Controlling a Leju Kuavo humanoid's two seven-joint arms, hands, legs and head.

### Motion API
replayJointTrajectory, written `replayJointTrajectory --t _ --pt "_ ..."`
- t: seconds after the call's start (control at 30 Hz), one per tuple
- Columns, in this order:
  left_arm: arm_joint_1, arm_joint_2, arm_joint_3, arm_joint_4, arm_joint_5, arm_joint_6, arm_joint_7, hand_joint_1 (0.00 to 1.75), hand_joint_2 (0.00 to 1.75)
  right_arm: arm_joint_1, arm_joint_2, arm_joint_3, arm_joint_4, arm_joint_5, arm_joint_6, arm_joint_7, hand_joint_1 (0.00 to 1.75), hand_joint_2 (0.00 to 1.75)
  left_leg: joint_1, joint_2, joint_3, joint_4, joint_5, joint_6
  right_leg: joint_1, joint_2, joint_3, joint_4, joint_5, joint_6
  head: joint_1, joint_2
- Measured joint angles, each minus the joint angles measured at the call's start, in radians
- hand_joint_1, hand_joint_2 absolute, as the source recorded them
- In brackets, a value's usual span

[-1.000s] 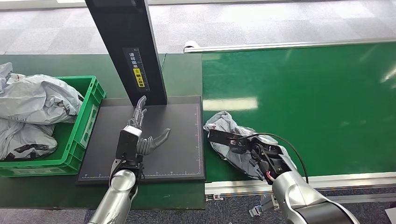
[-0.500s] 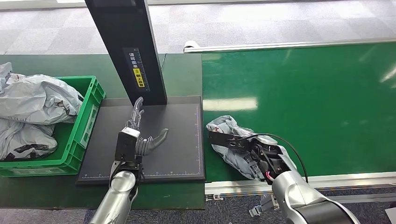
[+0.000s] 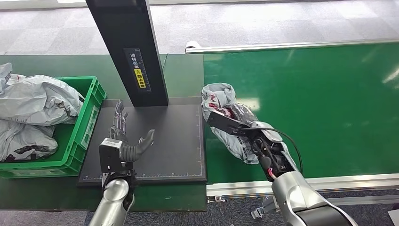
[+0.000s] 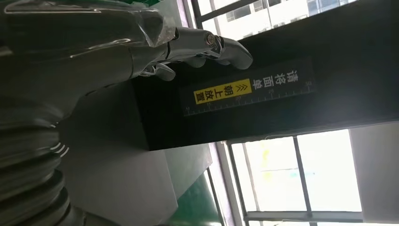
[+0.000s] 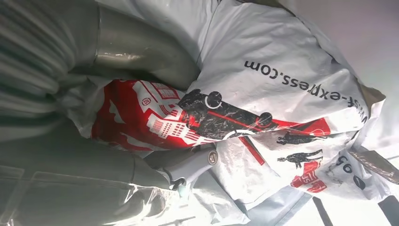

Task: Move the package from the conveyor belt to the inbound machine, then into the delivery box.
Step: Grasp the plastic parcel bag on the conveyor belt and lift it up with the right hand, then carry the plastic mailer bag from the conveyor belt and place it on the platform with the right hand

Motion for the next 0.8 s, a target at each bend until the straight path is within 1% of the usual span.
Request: replayJointTrajectory --t 0.1,0.2,0.37,0.47,0.53,0.67,0.8 --pt "0.006 0.000 0.005 -0.013 0.027 0.008 -0.022 0.00 1.75 0.027 0.004 -0.033 -0.079 -0.059 -0.044 -0.056 1.75 1.75 0.000 0.000 0.000 0.000 0.000 0.000 0.000 0.000 0.000 0.000 0.000 0.000 0.000 0.000" --pt "0.009 0.000 0.008 -0.017 0.053 0.016 -0.036 0.00 1.75 0.058 0.009 -0.061 -0.159 -0.109 -0.095 -0.129 1.75 1.75 0.000 0.000 0.000 0.000 0.000 0.000 0.000 0.000 0.000 0.000 0.000 0.000 0.000 0.000" --pt "0.010 -0.001 0.015 -0.019 0.074 0.019 -0.046 0.00 1.75 0.102 0.015 -0.085 -0.270 -0.128 -0.146 -0.223 1.75 1.75 0.000 0.000 0.000 0.000 0.000 0.000 0.000 0.000 0.000 0.000 0.000 0.000 0.000 0.000" --pt "0.006 -0.003 0.015 -0.019 0.088 0.018 -0.054 0.00 1.75 0.127 0.020 -0.069 -0.329 -0.055 -0.187 -0.293 1.74 1.75 0.000 0.000 0.000 0.000 0.000 0.000 0.000 0.000 0.000 0.000 0.000 0.000 0.000 0.000" --pt "0.001 -0.006 0.015 -0.018 0.093 0.017 -0.058 0.00 1.75 0.139 0.022 -0.049 -0.356 -0.010 -0.203 -0.311 1.73 1.75 0.000 0.000 0.000 0.000 0.000 0.000 0.000 0.000 0.000 0.000 0.000 0.000 0.000 0.000" --pt "-0.004 -0.008 0.015 -0.018 0.107 0.015 -0.058 0.00 1.75 0.149 0.027 -0.015 -0.385 0.054 -0.209 -0.317 1.75 1.75 0.000 0.000 0.000 0.000 0.000 0.000 0.000 0.000 0.000 0.000 0.000 0.000 0.000 0.000" --pt "-0.015 -0.010 0.017 -0.013 0.142 0.011 -0.059 0.00 1.75 0.147 0.031 0.067 -0.364 0.249 -0.221 -0.283 1.75 1.75 0.000 0.001 0.000 0.000 0.000 0.000 0.000 0.000 0.000 0.000 0.000 0.000 0.000 0.000"
